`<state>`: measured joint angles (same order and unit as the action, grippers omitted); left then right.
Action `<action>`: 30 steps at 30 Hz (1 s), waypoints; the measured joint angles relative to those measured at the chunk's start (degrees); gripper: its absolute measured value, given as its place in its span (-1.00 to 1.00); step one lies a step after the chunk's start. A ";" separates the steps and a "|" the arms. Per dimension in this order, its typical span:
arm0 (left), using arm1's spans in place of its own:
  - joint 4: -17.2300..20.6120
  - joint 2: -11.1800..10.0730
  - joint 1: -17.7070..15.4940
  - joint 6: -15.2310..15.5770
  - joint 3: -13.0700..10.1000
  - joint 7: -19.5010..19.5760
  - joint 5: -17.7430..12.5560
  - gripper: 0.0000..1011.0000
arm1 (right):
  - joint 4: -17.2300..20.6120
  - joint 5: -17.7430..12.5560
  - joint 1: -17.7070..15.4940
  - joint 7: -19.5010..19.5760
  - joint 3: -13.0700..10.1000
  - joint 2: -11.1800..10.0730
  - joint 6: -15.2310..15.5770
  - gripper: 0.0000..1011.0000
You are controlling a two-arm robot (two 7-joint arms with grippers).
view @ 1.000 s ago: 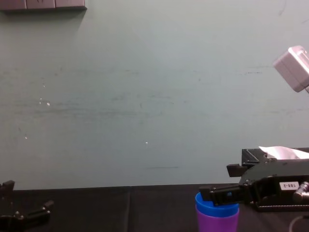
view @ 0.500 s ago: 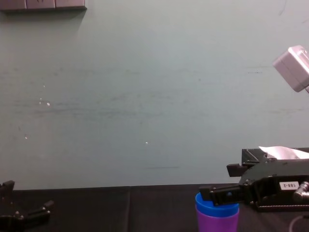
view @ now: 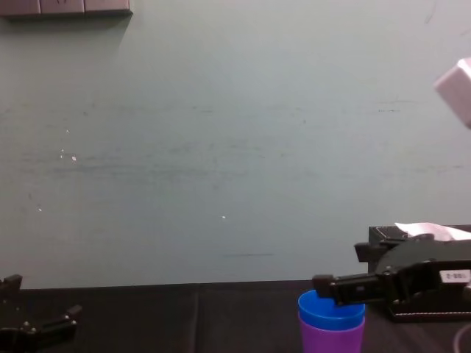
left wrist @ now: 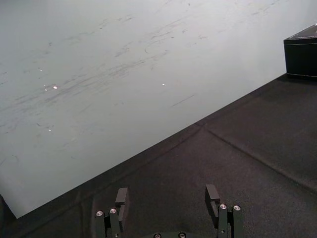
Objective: Stack the three plastic cups sequentially using one hand.
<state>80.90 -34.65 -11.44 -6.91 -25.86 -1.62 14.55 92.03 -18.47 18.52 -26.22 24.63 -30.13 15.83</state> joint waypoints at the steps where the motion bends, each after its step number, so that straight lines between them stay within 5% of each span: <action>1: 0.00 0.00 0.01 0.00 -0.01 0.00 0.00 1.00 | 0.45 -0.18 -0.35 0.01 -0.26 -0.22 -0.05 0.98; 16: 0.00 0.00 0.00 0.00 0.00 0.00 0.00 1.00 | 10.40 -5.71 -10.83 -1.22 -6.59 -8.60 -2.04 0.98; 25: 0.00 0.00 0.00 0.00 -0.01 0.00 0.00 1.00 | 13.97 -6.65 -17.52 -2.92 -7.57 -14.57 -3.25 0.98; 30: 0.00 0.00 0.00 0.00 0.00 0.00 0.00 1.00 | 14.10 -6.72 -19.88 -3.16 -7.14 -15.52 -3.93 0.98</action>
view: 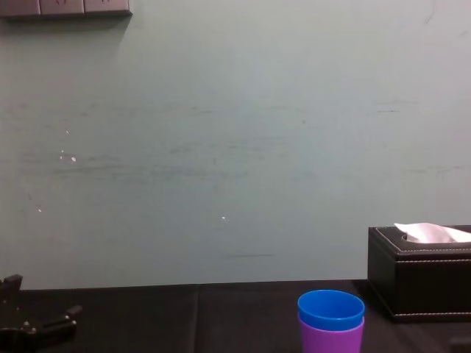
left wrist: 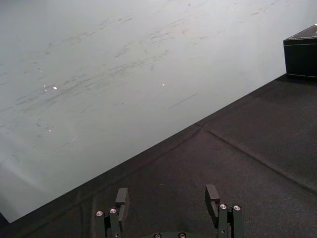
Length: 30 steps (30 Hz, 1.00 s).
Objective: Stack the three plastic cups sequentially using one hand.
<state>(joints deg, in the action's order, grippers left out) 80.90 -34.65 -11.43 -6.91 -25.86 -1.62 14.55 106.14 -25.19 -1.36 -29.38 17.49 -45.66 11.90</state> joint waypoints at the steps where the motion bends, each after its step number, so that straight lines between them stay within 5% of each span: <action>1: 0.00 0.00 0.00 0.00 0.00 0.00 0.00 1.00 | -0.04 0.01 -0.21 -0.01 0.13 -0.04 -0.08 0.98; 30: 0.00 0.00 0.00 0.00 0.00 0.00 0.00 1.00 | -4.78 2.67 4.93 -2.50 7.93 3.97 0.47 0.98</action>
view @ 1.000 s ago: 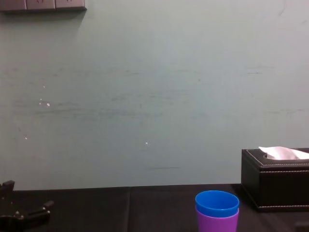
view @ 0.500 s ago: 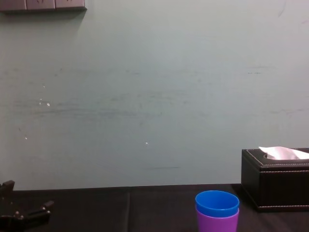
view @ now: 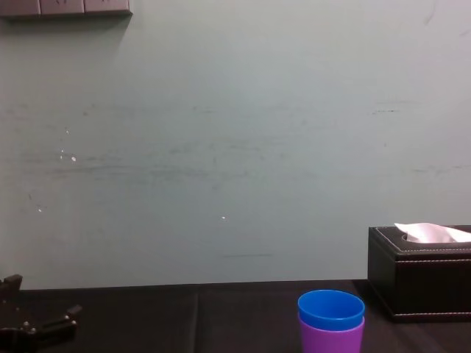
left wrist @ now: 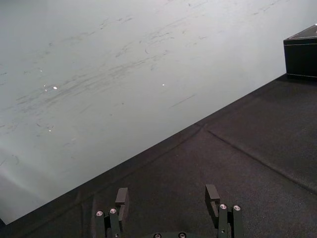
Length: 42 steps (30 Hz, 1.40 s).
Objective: Stack the three plastic cups sequentially using one hand.
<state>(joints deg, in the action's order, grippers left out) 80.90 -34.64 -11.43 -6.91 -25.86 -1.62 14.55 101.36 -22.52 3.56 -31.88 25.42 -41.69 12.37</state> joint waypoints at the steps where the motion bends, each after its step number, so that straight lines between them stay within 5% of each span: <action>1: 0.00 0.00 0.00 0.00 0.00 0.00 0.00 1.00 | -0.11 0.04 0.18 -0.04 0.16 0.10 0.03 0.98; 42: 0.00 0.00 0.00 0.00 0.00 0.00 0.00 1.00 | -7.91 2.79 9.21 -0.86 6.37 7.16 1.29 0.98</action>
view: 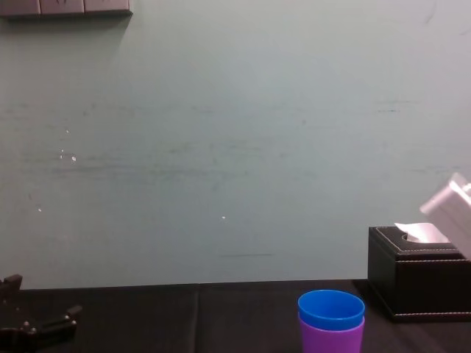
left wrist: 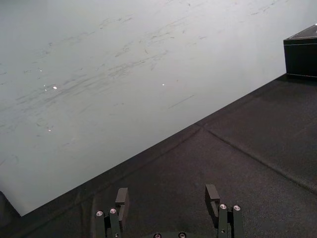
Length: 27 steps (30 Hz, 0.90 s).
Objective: Stack the three plastic cups sequentially using one hand.
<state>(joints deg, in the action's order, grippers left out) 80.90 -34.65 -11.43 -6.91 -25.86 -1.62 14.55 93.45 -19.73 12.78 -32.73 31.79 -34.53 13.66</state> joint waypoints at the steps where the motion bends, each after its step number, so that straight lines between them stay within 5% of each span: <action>1: 0.00 0.00 0.00 0.00 0.00 0.00 0.00 1.00 | -0.13 0.00 0.09 -0.06 0.05 0.12 0.00 0.98; 12: 0.00 0.00 0.00 0.00 0.00 0.00 0.00 1.00 | -0.23 -0.04 0.13 -0.12 0.06 0.16 -0.04 0.94; 18: 0.00 0.00 0.00 0.00 0.00 0.00 0.00 1.00 | -0.15 -0.06 0.07 -0.11 0.03 0.10 -0.07 0.61; 27: 0.00 0.00 0.00 0.00 0.00 0.00 0.00 1.00 | -0.09 -0.07 0.03 -0.09 -0.02 0.07 -0.09 0.46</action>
<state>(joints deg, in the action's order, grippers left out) 80.90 -34.65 -11.43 -6.91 -25.86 -1.62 14.55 93.37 -19.80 12.80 -32.82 31.77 -34.46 13.57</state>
